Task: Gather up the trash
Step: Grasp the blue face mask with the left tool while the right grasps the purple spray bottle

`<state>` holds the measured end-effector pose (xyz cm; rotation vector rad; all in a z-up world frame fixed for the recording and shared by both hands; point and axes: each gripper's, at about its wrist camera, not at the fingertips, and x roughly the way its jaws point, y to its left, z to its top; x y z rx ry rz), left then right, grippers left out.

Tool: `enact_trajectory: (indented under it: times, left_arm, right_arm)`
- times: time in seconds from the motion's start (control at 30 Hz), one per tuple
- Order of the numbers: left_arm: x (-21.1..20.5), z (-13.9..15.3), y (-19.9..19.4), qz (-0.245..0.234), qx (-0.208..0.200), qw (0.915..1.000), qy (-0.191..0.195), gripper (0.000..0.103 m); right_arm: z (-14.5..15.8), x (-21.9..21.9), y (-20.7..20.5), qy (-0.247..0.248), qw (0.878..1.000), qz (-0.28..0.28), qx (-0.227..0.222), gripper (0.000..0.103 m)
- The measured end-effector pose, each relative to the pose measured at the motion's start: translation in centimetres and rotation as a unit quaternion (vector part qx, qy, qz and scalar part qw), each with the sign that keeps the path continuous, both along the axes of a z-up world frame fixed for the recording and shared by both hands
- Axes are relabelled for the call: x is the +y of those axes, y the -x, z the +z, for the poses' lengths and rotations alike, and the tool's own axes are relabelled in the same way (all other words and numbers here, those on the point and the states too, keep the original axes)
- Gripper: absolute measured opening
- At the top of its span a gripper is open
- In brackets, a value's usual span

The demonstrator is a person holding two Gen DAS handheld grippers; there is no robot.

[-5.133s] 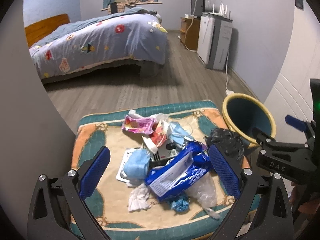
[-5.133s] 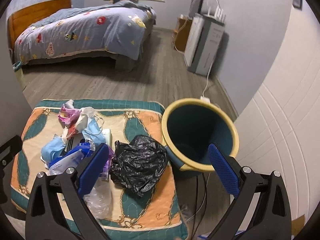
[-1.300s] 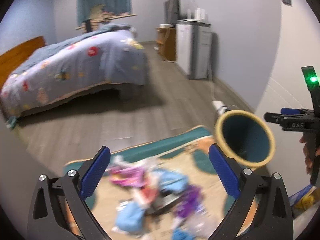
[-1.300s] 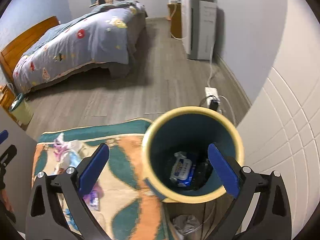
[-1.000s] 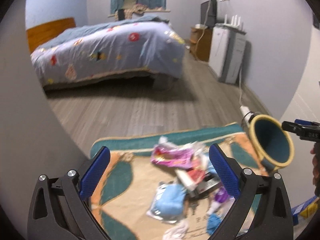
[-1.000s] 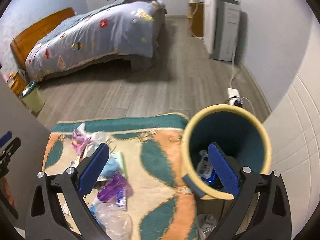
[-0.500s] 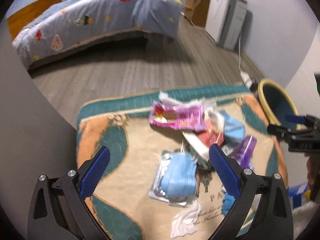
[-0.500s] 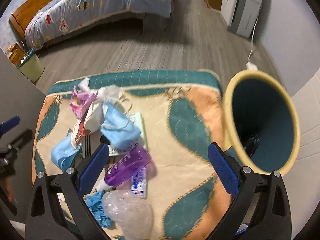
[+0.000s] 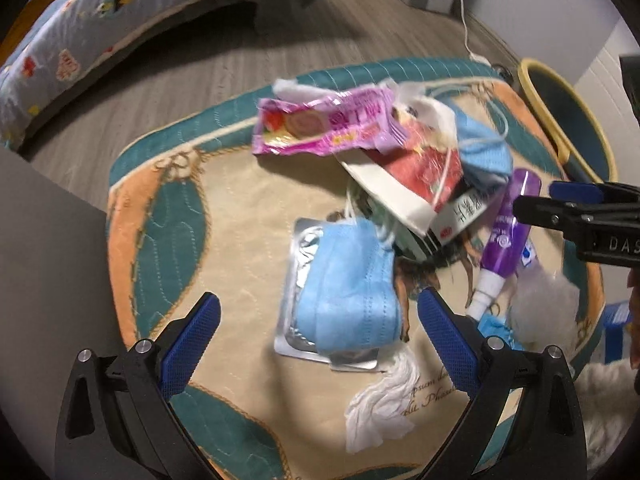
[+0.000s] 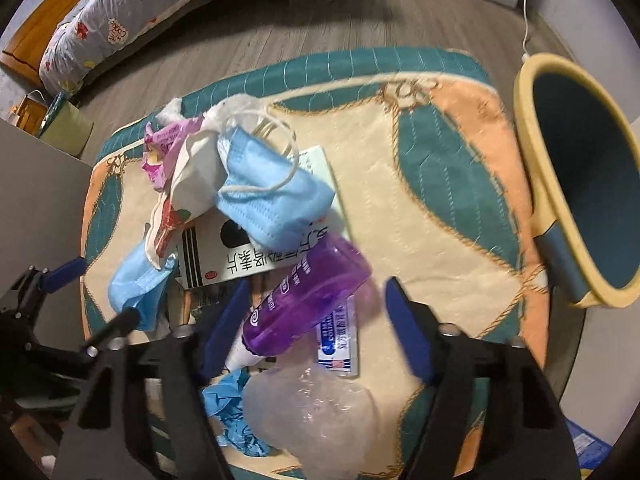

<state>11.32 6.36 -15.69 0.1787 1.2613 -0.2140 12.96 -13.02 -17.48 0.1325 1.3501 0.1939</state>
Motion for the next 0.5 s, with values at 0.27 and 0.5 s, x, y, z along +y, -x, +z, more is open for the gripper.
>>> enact_trajectory:
  times: [0.27,0.5]
  left_arm:
    - [-1.2,-0.7,0.1,-0.027,0.016,0.9994,-0.014,0.079]
    - [-1.9,-0.3,0.7,-0.05,0.028,0.9984,-0.003,0.038]
  right_arm:
    - [-0.8,-0.8,-0.3,-0.034,0.999,-0.013,0.015,0.044]
    - [1.1,-0.9,0.8,-0.029,1.0,0.003,-0.007,0.036]
